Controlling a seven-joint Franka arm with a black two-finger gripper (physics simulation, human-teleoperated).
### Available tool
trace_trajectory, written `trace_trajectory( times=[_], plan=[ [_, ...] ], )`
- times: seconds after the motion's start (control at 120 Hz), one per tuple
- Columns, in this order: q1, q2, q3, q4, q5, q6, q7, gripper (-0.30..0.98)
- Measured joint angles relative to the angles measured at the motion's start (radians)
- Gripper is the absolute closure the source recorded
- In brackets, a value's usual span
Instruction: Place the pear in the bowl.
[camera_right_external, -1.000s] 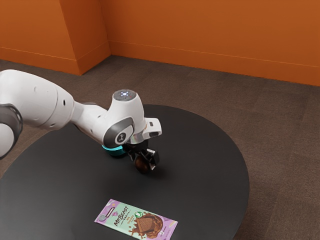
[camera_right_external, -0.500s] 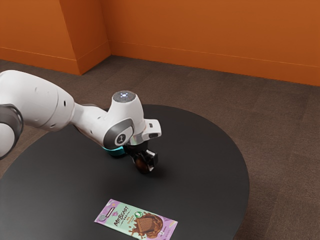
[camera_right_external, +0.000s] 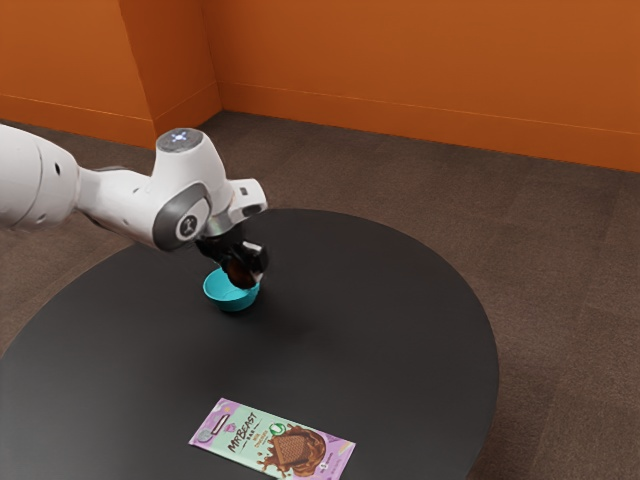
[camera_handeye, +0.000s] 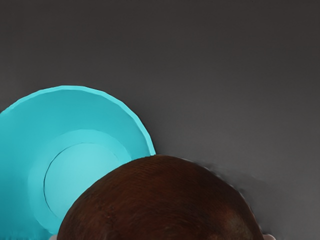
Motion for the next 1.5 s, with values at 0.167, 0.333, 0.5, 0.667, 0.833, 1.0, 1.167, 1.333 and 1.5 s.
trace_trajectory(
  times=[0.167,0.333,0.5,0.667,0.833,1.0,1.167,1.333,1.5],
  plan=[
    [0.093,0.017,0.0,0.032,0.003,0.004,0.0,0.26],
    [0.126,0.092,-0.002,0.112,0.006,0.006,-0.001,0.26],
    [0.123,0.134,-0.009,0.118,0.006,0.008,-0.002,0.26],
    [0.117,0.149,-0.025,0.118,0.005,0.009,-0.004,0.25],
    [0.121,0.15,-0.027,0.118,-0.004,0.009,-0.002,0.13],
    [0.095,0.107,-0.026,0.113,-0.007,0.007,0.001,0.07],
    [0.006,-0.028,-0.025,0.089,-0.033,-0.072,0.002,0.04],
    [-0.032,-0.176,-0.019,0.122,-0.089,-0.344,0.007,0.03],
    [-0.064,-0.216,-0.013,0.316,-0.104,-0.588,0.04,0.03]
  ],
)
